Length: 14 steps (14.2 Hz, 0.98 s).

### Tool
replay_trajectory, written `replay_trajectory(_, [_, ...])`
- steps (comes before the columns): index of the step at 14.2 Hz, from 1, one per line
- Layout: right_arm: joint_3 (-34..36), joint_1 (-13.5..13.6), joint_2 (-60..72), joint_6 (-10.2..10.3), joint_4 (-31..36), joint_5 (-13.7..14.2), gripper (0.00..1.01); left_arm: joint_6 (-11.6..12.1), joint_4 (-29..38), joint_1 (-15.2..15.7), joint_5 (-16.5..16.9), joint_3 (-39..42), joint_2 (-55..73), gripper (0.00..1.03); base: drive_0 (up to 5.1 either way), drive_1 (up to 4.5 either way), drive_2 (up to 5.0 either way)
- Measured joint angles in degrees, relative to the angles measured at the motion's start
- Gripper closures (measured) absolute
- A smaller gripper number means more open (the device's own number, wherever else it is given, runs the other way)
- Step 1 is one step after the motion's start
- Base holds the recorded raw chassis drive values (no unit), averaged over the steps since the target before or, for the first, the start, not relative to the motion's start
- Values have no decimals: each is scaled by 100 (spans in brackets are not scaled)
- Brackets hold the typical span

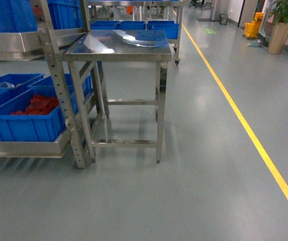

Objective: Sort blue parts and orange caps into right shelf containers

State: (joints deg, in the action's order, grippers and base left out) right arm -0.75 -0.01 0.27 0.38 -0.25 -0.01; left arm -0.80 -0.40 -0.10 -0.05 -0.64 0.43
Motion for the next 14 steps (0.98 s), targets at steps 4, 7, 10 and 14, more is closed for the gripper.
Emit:
replay_trajectory(4, [0, 0, 0, 0, -15, 2, 58, 0, 11, 0, 4, 0, 0, 62, -4, 425, -433])
replay_trajectory(7, [0, 0, 0, 0, -4, 0, 58, 0, 0, 0, 2, 0, 0, 62, -12, 416, -441])
replay_trajectory(10, [0, 0, 0, 0, -7, 0, 58, -2, -2, 0, 0, 0, 0, 62, -4, 425, -433])
replay_trajectory(14, [0, 0, 0, 0, -9, 2, 58, 0, 26, 0, 9, 0, 0, 62, -5, 424, -433])
